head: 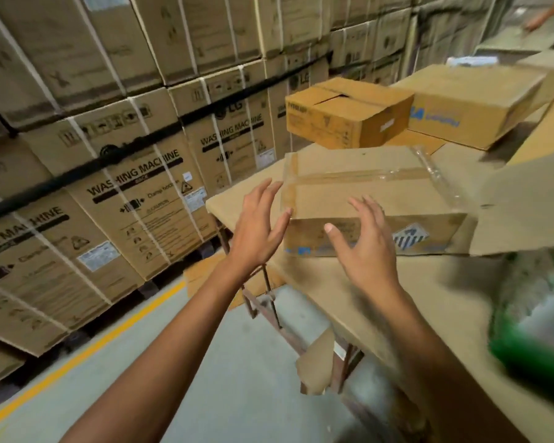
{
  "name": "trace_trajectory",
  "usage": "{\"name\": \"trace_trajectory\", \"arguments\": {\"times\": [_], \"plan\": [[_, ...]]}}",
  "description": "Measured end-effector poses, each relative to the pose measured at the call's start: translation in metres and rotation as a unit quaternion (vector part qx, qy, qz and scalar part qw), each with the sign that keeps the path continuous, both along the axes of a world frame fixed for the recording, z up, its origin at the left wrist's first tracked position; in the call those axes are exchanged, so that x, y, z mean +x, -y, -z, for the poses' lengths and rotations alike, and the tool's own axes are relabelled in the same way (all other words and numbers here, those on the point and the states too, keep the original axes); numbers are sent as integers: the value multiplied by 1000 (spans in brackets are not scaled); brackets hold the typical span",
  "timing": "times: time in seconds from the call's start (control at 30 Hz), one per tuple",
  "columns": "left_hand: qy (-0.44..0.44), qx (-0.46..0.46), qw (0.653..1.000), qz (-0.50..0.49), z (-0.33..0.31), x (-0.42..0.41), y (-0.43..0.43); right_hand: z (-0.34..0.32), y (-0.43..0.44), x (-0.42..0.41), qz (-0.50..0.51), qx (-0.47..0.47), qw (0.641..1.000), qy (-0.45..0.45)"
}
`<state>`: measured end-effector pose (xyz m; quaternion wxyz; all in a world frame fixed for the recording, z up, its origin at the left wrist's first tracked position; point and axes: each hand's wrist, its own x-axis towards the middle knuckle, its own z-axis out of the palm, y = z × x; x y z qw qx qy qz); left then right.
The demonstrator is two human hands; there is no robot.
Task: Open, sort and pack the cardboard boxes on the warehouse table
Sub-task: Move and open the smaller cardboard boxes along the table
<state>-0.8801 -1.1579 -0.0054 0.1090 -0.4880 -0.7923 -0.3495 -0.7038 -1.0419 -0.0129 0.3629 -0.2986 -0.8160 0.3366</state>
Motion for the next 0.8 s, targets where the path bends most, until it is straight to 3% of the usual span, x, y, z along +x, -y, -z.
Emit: {"name": "trace_trajectory", "arguments": {"times": [0.2, 0.43, 0.53, 0.67, 0.8], "plan": [[-20, -36, 998, 56, -3, -63, -91, 0, -69, -40, 53, 32, 998, 32], [-6, -161, 983, 91, 21, -139, -180, 20, -111, -79, 116, 25, 977, 177], [-12, -200, 974, 104, 25, -169, -208, 34, -113, -96, 125, -11, 968, 216], [-38, -255, 956, 138, 42, -208, -235, 56, -100, -107, 158, 29, 942, 294], [-58, -275, 945, 165, 50, -234, -264, 60, -87, -118, 219, 24, 929, 299]]}}
